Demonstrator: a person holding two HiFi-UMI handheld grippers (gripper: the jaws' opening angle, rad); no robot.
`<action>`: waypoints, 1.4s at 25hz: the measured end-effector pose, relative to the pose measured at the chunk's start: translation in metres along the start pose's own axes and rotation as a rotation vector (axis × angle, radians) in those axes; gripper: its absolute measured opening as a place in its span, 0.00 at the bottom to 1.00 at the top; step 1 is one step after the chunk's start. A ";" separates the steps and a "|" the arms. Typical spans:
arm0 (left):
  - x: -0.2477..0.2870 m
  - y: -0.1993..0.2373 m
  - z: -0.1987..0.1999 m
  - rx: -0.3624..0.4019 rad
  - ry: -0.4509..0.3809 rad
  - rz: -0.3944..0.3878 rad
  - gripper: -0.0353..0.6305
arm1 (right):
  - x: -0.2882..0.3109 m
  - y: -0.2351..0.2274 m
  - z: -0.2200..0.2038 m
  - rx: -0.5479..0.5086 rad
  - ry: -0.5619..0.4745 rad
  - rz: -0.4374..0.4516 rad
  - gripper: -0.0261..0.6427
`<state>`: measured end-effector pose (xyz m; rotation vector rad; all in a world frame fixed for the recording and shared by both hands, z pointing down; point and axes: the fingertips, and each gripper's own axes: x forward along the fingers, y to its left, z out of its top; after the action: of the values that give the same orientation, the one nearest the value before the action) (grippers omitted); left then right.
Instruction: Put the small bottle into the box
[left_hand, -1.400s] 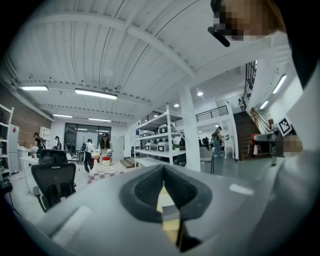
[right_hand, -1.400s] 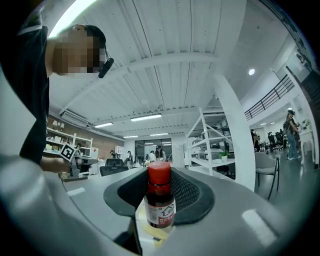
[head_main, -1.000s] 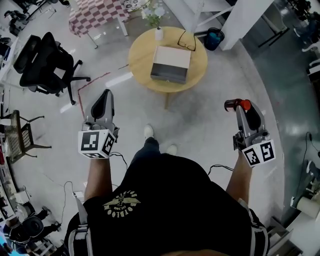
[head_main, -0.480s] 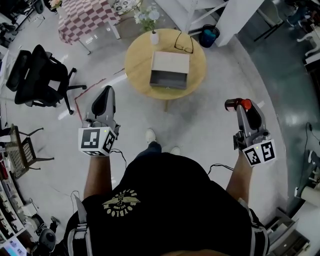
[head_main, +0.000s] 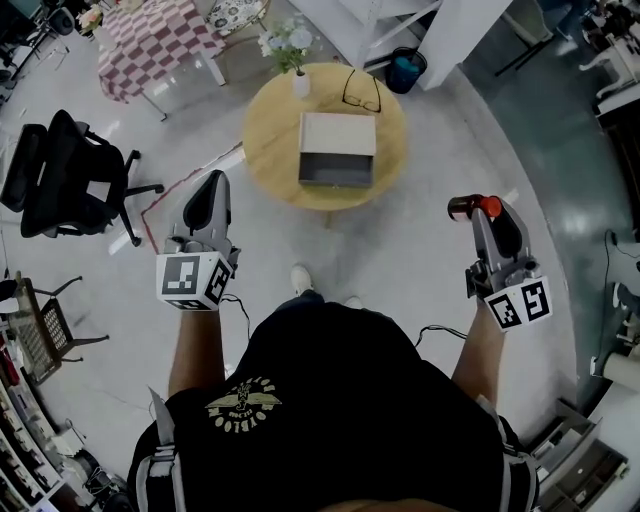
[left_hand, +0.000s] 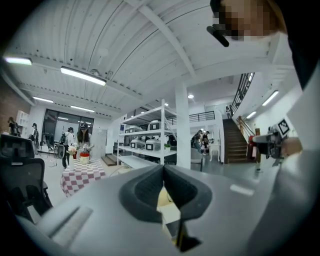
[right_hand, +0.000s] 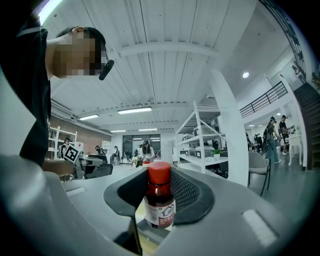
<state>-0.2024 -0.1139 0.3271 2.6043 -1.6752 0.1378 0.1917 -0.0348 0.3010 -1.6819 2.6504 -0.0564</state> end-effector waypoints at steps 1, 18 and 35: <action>0.003 0.004 0.002 -0.004 -0.004 -0.006 0.05 | 0.003 0.002 0.003 -0.006 -0.001 -0.006 0.26; 0.051 0.050 -0.009 -0.017 0.009 -0.141 0.05 | 0.047 0.042 0.021 -0.058 0.016 -0.069 0.26; 0.146 0.043 -0.001 0.017 0.042 -0.082 0.05 | 0.132 -0.039 -0.001 -0.004 0.024 0.034 0.26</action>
<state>-0.1812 -0.2640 0.3417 2.6583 -1.5582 0.2034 0.1702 -0.1706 0.3052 -1.6479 2.6973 -0.0720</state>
